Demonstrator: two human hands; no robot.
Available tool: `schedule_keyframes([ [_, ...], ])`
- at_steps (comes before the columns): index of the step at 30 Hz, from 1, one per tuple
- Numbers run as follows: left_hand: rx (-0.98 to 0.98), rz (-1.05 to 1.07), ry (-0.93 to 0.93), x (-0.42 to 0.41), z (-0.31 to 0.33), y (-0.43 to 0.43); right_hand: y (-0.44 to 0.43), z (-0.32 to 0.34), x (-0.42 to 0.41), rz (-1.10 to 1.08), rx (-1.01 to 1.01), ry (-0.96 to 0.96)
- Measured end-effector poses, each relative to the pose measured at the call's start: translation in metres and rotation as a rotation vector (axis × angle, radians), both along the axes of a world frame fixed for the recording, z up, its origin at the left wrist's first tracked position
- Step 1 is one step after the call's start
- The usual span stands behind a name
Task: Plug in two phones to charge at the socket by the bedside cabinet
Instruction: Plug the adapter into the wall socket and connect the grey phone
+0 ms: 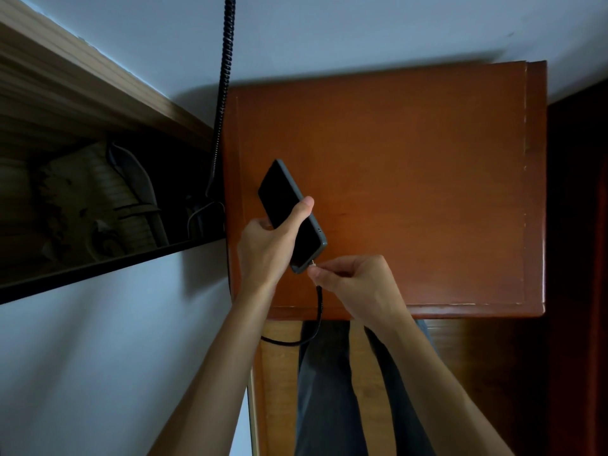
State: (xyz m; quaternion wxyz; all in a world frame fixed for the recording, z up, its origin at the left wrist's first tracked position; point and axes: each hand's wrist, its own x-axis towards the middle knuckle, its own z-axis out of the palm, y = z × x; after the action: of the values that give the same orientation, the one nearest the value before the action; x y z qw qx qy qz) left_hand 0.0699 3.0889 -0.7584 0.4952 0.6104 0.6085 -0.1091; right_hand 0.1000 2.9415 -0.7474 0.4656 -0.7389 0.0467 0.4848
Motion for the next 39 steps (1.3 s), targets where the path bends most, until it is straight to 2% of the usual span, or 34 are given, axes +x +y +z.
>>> schedule_keyframes([
  [4, 0.048, -0.058, 0.016, 0.0, -0.002, 0.001, 0.002, -0.002, 0.005, 0.005, -0.03, 0.051],
  [15, 0.207, -0.244, 0.128, 0.009, -0.006, 0.007, 0.016, -0.011, 0.004, -0.038, -0.158, -0.038],
  [24, 0.235, -0.277, 0.159, 0.008, -0.012, 0.011, 0.019, -0.02, 0.002, -0.002, -0.16, -0.021],
  [30, 0.458, -0.377, 0.214, 0.002, -0.028, 0.012, 0.025, -0.036, 0.001, 0.076, -0.166, -0.021],
  [34, 0.629, -0.526, 0.271, -0.005, -0.04, 0.016, 0.019, -0.044, 0.011, 0.081, -0.236, -0.051],
  [39, 0.663, -0.62, 0.307, -0.01, -0.043, 0.013, 0.012, -0.035, 0.01, 0.047, -0.23, -0.089],
])
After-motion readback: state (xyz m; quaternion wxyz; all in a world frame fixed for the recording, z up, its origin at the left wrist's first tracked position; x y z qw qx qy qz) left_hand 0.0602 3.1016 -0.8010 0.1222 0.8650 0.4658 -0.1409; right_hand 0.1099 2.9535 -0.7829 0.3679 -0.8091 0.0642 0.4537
